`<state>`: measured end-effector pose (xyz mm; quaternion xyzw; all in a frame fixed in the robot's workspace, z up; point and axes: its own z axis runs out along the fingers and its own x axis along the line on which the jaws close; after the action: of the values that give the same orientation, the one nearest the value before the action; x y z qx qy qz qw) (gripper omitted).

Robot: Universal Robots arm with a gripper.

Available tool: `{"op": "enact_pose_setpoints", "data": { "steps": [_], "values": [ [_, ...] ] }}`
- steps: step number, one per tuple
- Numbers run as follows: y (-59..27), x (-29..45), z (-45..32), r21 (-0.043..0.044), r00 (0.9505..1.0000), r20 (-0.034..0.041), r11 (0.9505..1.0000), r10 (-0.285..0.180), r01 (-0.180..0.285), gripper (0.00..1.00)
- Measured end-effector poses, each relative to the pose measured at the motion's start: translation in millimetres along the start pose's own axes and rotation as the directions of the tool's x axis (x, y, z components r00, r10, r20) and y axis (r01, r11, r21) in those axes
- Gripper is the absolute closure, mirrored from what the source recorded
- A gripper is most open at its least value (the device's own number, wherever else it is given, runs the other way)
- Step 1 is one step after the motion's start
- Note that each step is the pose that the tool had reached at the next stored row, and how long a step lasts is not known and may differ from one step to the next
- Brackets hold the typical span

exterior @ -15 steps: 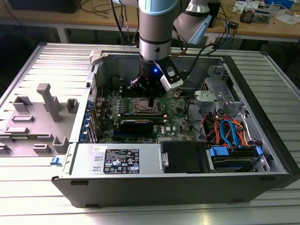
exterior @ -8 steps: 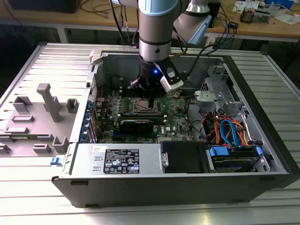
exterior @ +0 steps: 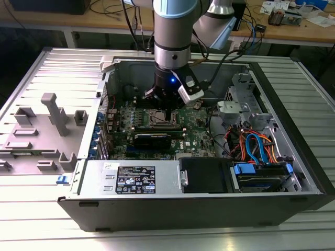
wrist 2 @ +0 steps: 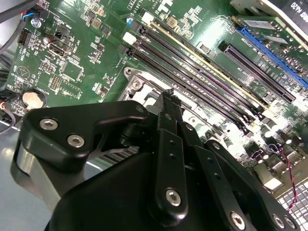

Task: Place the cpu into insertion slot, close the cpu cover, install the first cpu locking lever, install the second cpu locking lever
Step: 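Install the second cpu locking lever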

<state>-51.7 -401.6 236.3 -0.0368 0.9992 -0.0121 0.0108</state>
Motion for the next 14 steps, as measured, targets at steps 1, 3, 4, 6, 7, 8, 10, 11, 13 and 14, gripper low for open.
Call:
{"op": "enact_pose_setpoints", "data": {
  "steps": [1,3,4,6,7,8,10,11,13,14],
  "values": [
    [-0.1,0.1,0.0,0.0000,1.0000,0.0000,1.0000,0.000,0.000,0.89],
    [-0.1,0.2,0.0,0.0000,1.0000,0.0001,1.0000,0.000,0.000,0.89],
    [-0.1,0.2,0.0,0.0000,1.0000,0.0000,1.0000,0.000,0.000,0.89],
    [-0.1,0.2,0.0,0.0000,1.0000,0.0000,1.0000,0.000,0.000,0.89],
    [-0.2,0.3,0.0,0.0000,1.0000,0.0000,1.0000,0.000,0.000,0.89],
    [-0.5,0.4,0.0,0.0000,1.0000,0.0000,1.0000,0.000,0.000,0.89],
    [-1.5,0.3,0.0,0.0000,1.0000,0.0001,1.0000,0.000,0.000,0.89],
    [-2.3,0.4,0.0,0.0000,1.0000,0.0000,1.0000,0.000,0.000,0.89],
    [-4.5,0.6,0.1,-0.0001,1.0000,0.0000,1.0000,0.000,0.000,0.89],
    [-5.3,0.7,0.1,0.0000,1.0000,0.0001,1.0000,0.000,0.000,0.89]
  ]
}}
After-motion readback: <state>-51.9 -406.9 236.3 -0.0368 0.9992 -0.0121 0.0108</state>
